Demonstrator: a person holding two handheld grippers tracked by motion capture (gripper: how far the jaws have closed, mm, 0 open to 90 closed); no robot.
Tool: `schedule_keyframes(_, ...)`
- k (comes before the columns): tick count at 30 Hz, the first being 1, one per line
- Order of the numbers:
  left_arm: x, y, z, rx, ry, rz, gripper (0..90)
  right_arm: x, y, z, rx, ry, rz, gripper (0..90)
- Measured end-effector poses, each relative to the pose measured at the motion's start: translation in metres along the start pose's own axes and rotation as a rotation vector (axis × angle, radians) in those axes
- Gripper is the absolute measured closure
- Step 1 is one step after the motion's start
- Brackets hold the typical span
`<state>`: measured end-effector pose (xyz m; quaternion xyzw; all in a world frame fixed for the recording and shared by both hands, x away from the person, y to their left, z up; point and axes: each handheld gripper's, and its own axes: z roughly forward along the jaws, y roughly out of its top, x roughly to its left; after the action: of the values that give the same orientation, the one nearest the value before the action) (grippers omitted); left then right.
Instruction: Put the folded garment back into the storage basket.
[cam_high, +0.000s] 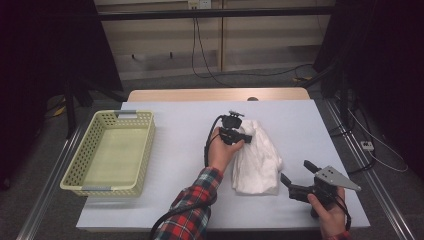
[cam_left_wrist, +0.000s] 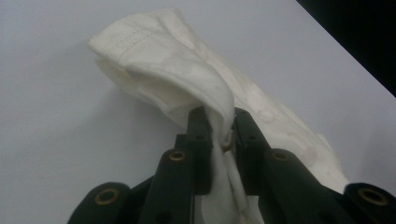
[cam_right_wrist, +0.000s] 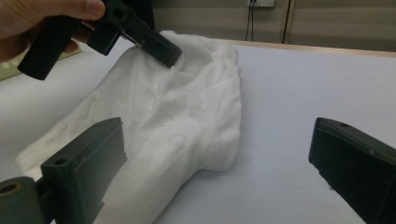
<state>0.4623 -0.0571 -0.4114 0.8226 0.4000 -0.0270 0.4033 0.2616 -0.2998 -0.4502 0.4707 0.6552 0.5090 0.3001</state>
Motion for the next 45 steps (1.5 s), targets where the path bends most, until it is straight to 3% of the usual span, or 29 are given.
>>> schedule_keyframes(2, 0.0, 0.003, -0.005, 0.007, -0.01, -0.022, 79.6, 0.0, 0.0, 0.0, 0.003, 0.002, -0.007, 3.8)
schedule_keyframes(14, -0.005, 0.024, -0.038, 0.064, 0.013, -0.001, 80.1, 0.0, 0.0, 0.0, -0.002, 0.003, 0.0, 3.8)
schedule_keyframes(16, -0.006, 0.027, -0.044, 0.079, 0.037, 0.02, 80.1, 0.0, 0.0, 0.0, 0.001, 0.004, 0.002, 3.8)
schedule_keyframes(25, -0.004, 0.035, -0.067, 0.13, 0.077, 0.031, 80.3, 0.002, 0.001, 0.0, 0.001, 0.007, 0.001, 3.8)
schedule_keyframes(29, -0.004, 0.04, -0.081, 0.148, 0.098, 0.016, 80.4, 0.0, 0.001, 0.0, -0.007, 0.004, 0.0, 3.8)
schedule_keyframes(45, 0.004, 0.048, -0.125, 0.11, 0.162, 0.022, 80.7, 0.0, 0.002, -0.001, -0.015, 0.001, -0.002, 3.8)
